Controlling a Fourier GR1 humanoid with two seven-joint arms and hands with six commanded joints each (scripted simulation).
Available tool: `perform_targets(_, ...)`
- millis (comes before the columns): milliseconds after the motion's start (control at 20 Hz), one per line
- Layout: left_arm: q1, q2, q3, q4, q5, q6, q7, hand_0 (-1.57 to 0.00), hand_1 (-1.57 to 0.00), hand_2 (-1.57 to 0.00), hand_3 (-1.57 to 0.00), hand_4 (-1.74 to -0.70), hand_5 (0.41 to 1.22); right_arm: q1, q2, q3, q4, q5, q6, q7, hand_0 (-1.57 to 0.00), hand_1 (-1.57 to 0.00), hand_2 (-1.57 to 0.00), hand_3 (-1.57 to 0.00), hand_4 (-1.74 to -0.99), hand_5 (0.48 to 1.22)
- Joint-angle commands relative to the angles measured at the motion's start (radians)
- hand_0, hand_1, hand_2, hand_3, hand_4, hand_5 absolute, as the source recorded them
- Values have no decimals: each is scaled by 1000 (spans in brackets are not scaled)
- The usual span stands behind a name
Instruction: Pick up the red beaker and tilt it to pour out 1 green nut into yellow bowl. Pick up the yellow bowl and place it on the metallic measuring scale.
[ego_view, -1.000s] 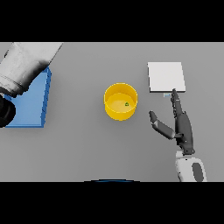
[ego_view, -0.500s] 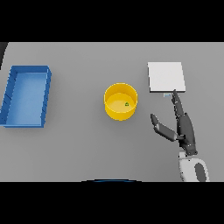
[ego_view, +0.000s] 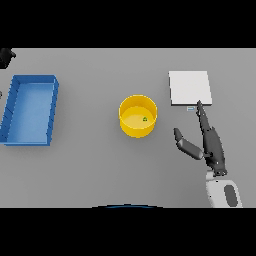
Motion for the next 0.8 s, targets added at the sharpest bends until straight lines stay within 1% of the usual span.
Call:
perform_targets(0,58,15,-4,-63,14,32,19,-1571,-1571,-1571,-1452,-1741,1221,-16,-1,-3,2,-6,3,21,1,1,1,1,-1210,660)
perform_targets(50,99,25,-12,-107,22,59,47,-1571,-1571,-1571,-1449,-1741,1221,-3,5,7,12,2,4,-1,1,1,1,1,-1215,664)
perform_targets(100,140,35,-13,-144,38,78,55,-1571,-1571,-1571,-1449,-1741,1221,3,6,6,8,-3,7,-3,1,1,1,1,-1217,664)
perform_targets(150,171,32,-22,-170,50,97,81,-1571,-1571,-1571,-1450,-1741,1221,4,7,9,2,1,4,-6,1,1,1,1,-1218,664)
perform_targets(250,215,30,-38,-209,62,135,102,-1571,-1571,-1571,-1493,-1741,1221,13,7,8,-4,6,-3,-1,1,1,1,1,-1216,664)
perform_targets(300,224,29,-43,-215,67,148,113,-1571,-1571,-1571,-1509,-1741,1221,6,0,4,-3,-4,8,-2,1,1,1,1,-1217,666)
perform_targets(350,233,28,-53,-222,67,160,118,-1571,-1571,-1571,-1521,-1741,1199,10,3,9,0,6,2,-8,1,1,1,1,-1216,667)
perform_targets(400,237,28,-63,-229,69,171,138,-1571,-1571,-1571,-1531,-1741,1166,17,7,15,-13,10,-1,-12,1,1,1,1,-1214,666)
perform_targets(450,247,27,-72,-231,77,179,144,-1571,-1571,-1571,-1539,-1741,1117,16,3,11,-8,11,-1,-7,1,1,1,1,-1207,665)
perform_targets(500,252,33,-80,-231,83,182,145,-1571,-1571,-1571,-1546,-1741,1039,17,5,13,-5,17,-6,-2,1,1,1,1,-1203,663)
perform_targets(550,260,49,-99,-227,90,181,145,-1571,-1571,-1571,-1551,-1741,967,19,3,6,-13,2,-1,-10,1,1,1,1,-1205,664)
perform_targets(600,260,58,-115,-229,94,167,145,-1571,-1571,-1571,-1555,-1667,908,25,6,16,-18,11,-2,-28,1,1,1,1,-1202,667)
perform_targets(650,256,68,-128,-232,106,143,147,-1571,-1571,-1571,-1503,-1530,865,27,4,14,-15,14,-4,-16,1,1,1,1,-1197,664)
perform_targets(700,258,71,-128,-236,104,126,143,-1564,-1449,-1432,-1362,-1374,830,24,6,14,-14,14,-4,-11,1,1,1,1,-1192,663)
perform_targets(750,266,82,-134,-271,142,71,141,-1457,-1180,-1187,-1129,-1229,803,22,12,17,-21,11,-3,-6,1,1,1,1,-1188,663)
